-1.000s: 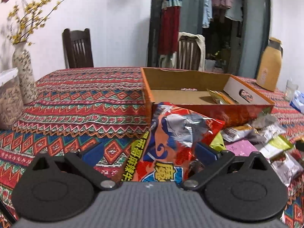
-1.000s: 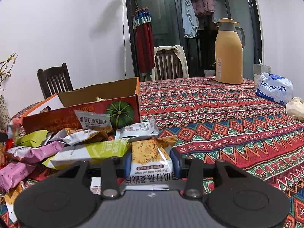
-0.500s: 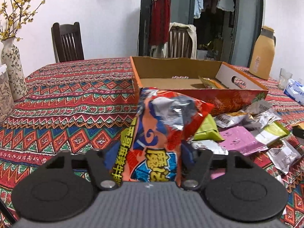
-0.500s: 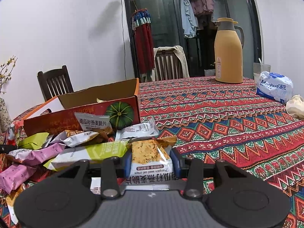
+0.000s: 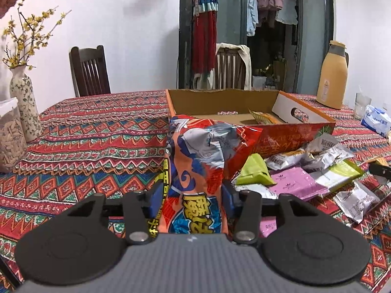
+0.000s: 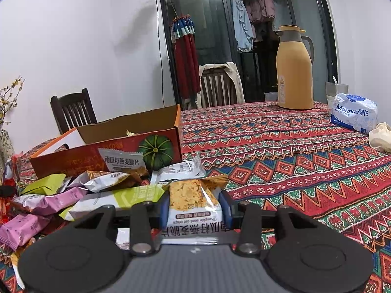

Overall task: Organize snacks
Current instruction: 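Grasp the large red-blue chip bag with the left tool while the right tool holds its packet, then carry both snacks over the cardboard box and release them inside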

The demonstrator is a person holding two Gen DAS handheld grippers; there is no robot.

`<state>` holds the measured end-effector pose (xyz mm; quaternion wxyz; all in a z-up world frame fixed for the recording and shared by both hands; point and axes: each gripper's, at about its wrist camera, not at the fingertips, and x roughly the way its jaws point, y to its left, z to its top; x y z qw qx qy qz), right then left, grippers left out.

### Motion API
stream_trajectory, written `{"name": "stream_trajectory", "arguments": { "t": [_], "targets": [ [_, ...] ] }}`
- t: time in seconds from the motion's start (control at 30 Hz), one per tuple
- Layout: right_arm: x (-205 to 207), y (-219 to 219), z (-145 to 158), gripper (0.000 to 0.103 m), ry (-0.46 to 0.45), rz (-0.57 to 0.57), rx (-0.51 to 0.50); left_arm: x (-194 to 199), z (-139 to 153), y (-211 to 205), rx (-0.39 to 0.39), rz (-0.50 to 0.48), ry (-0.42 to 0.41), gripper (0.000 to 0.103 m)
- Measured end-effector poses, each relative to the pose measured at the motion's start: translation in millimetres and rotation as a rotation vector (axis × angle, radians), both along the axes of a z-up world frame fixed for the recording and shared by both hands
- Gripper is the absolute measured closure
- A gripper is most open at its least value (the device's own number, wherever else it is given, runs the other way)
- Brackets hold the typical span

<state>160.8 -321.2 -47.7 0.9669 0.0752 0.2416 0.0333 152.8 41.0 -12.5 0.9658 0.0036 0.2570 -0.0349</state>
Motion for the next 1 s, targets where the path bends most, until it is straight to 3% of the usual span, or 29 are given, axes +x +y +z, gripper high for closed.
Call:
{"name": "stream_trajectory", "arguments": {
  "t": [0.33,0.7,1.0],
  "targets": [
    [4,4,6,0.062,-0.005,0.014,-0.015,0,32,-5,-0.045,0.007,-0.092,0.054],
    [30,24,56,0.062,-0.142,0.068,-0.027,30,70,-24,-0.073,-0.014,-0.174,0.054],
    [85,52,91,0.062,-0.220,0.115,-0.024,75,92,-35,-0.110,0.008,-0.208,0.054]
  ]
}}
